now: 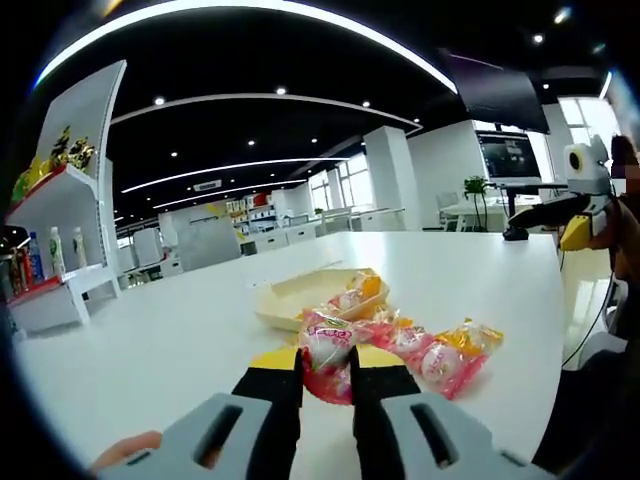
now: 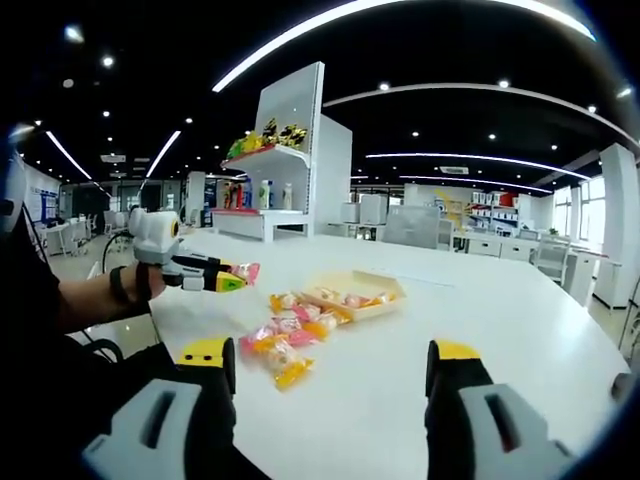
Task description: Pick up the marshmallows scattered on the table and place them into the bowl on the table
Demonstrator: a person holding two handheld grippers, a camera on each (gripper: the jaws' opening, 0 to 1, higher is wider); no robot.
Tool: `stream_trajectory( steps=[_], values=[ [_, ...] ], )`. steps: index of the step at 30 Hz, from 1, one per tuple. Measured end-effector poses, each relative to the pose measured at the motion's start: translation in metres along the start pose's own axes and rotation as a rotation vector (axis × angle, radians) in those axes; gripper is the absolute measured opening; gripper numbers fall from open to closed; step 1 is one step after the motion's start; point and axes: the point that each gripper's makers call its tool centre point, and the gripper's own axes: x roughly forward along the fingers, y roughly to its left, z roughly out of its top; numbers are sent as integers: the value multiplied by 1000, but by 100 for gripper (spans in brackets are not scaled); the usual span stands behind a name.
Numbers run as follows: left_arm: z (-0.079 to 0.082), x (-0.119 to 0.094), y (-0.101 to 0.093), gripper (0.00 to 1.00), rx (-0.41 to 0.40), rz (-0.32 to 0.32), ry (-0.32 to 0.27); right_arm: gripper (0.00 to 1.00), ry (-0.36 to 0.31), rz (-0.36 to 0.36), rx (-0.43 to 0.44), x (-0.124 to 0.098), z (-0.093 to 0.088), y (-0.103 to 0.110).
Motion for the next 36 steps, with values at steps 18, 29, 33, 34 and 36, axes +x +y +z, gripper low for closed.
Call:
stream_trajectory(
  steps=[18, 29, 33, 34, 36],
  values=[
    [13, 5, 3, 18, 25, -4, 1, 74, 4, 1, -1, 0, -2, 3],
    [32, 10, 5, 18, 65, 0, -19, 74, 6, -1, -5, 0, -1, 1],
    [38, 14, 12, 18, 59, -4, -22, 74, 9, -4, -9, -1, -1, -1],
    [40, 16, 12, 18, 39, -15, -25, 74, 8, -4, -9, -1, -1, -1],
    [43, 18, 7, 18, 0, -51, -17, 74, 9, -5, -9, -1, -1, -1]
  ],
)
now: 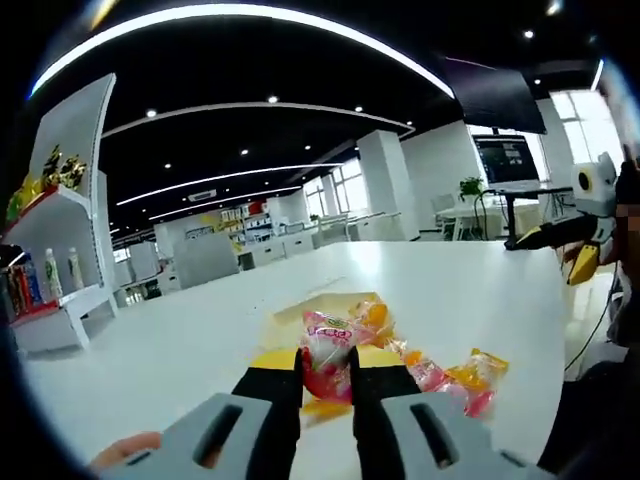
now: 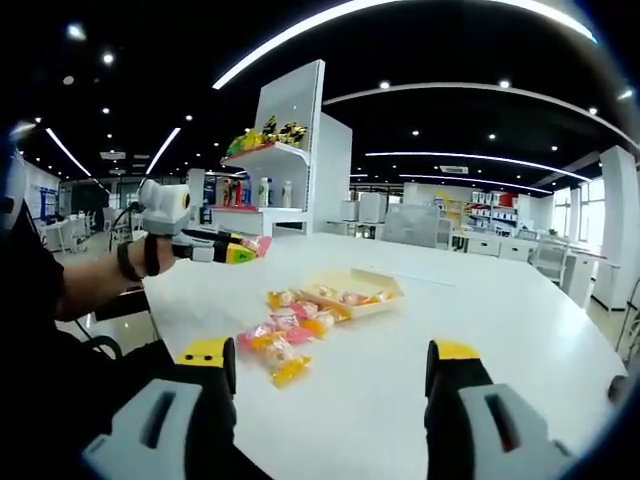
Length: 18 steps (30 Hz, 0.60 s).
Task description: Pick up the marshmallows scattered on the table and place them into the bowl on the table
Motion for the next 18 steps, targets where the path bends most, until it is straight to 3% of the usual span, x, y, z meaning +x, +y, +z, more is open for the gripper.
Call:
stream_trajectory(
  steps=[4, 18],
  values=[
    [6, 7, 0, 18, 47, 1, 7, 74, -3, -2, -1, 0, 1, -1],
    [18, 31, 13, 18, 38, -15, 8, 74, 5, -2, -2, 1, -2, -4]
  ],
)
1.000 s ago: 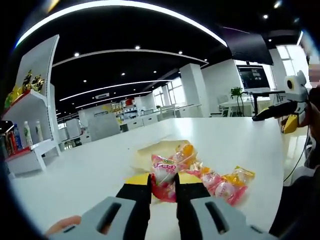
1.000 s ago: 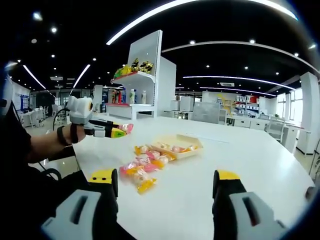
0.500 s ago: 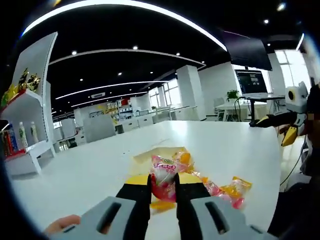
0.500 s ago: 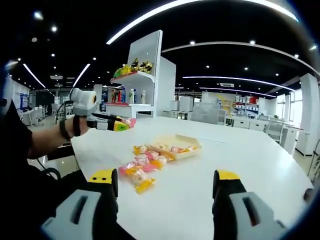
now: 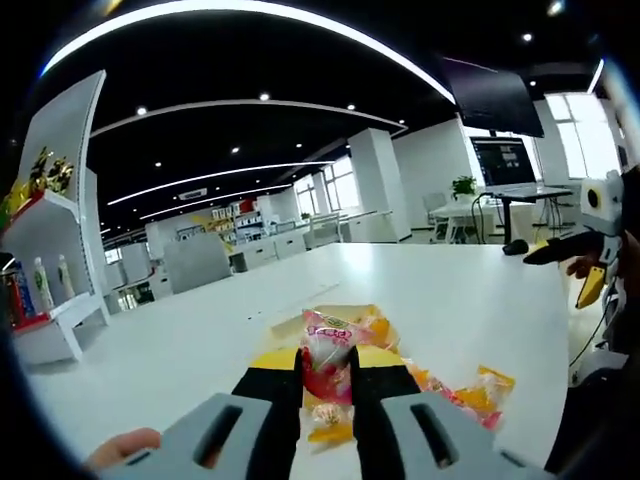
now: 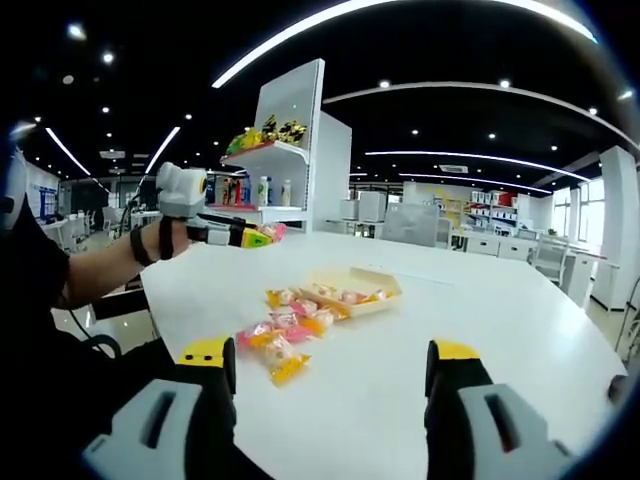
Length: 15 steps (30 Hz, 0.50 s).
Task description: Pick up the marshmallows scattered on the table and place them into the bowl on the table
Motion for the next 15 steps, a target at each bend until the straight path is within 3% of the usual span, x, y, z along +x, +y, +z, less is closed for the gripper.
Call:
stream_trajectory(
  steps=[15],
  values=[
    [0, 21, 18, 18, -6, 24, -8, 74, 13, 10, -4, 5, -2, 2]
  ],
)
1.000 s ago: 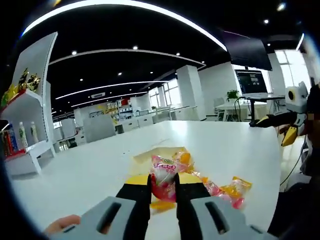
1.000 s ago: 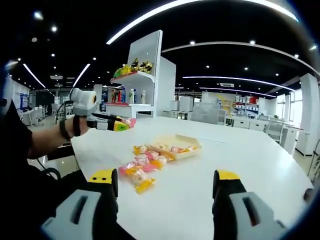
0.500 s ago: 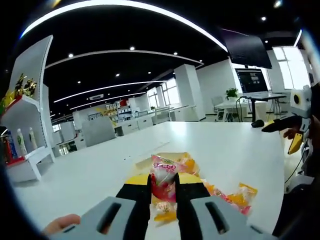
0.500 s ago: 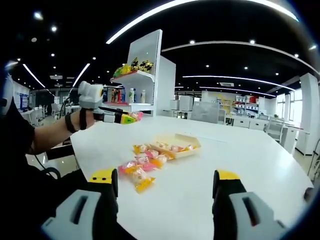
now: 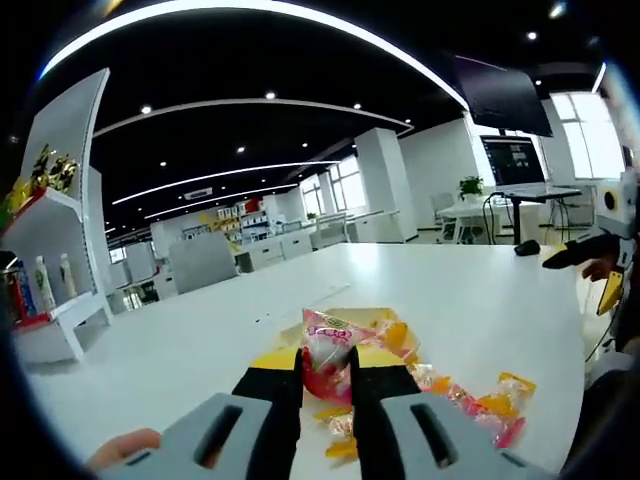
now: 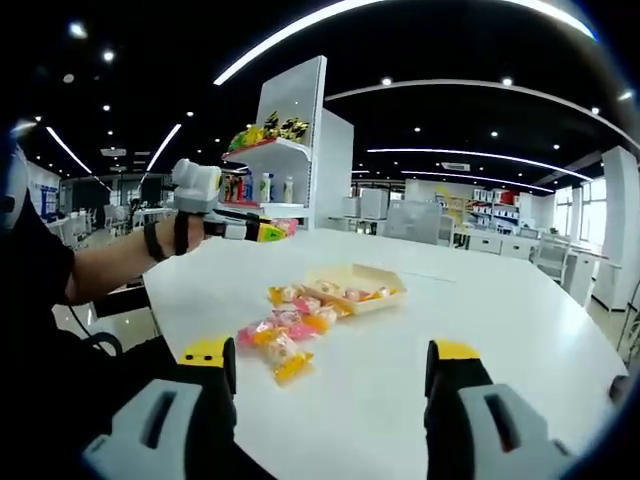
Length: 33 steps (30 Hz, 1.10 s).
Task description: Pick up the marshmallows scattered on the table and place them into the bowl on the table
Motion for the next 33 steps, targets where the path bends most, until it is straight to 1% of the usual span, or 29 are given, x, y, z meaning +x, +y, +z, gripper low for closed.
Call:
stream_trajectory(
  steps=[6, 14, 18, 19, 20, 23, 29, 31, 33],
  values=[
    [-5, 8, 4, 18, -11, 6, 8, 74, -2, 0, -4, 0, 0, -1],
    [-9, 8, 8, 18, -12, 24, 14, 74, 3, -3, -1, 0, -3, -2],
    [-7, 10, 9, 18, -17, 18, 5, 74, 0, -1, -3, -1, -1, 0],
    [-4, 11, 7, 18, -29, 0, -16, 74, 0, -1, -4, -1, -1, 0],
    [-3, 11, 8, 18, -41, 0, -19, 74, 1, -1, -5, -1, -1, 0],
    [-2, 14, 10, 18, -41, -2, -22, 74, 2, 1, -7, -1, -2, 1],
    [-6, 20, 10, 18, -34, -12, -22, 74, 3, 1, -14, -2, 0, 2],
    [-4, 25, 16, 18, -37, -8, -24, 74, -2, -4, -11, -3, 1, 0],
    [-4, 27, 18, 18, -45, -3, -25, 74, -2, -7, -11, -3, 1, -1]
  ],
)
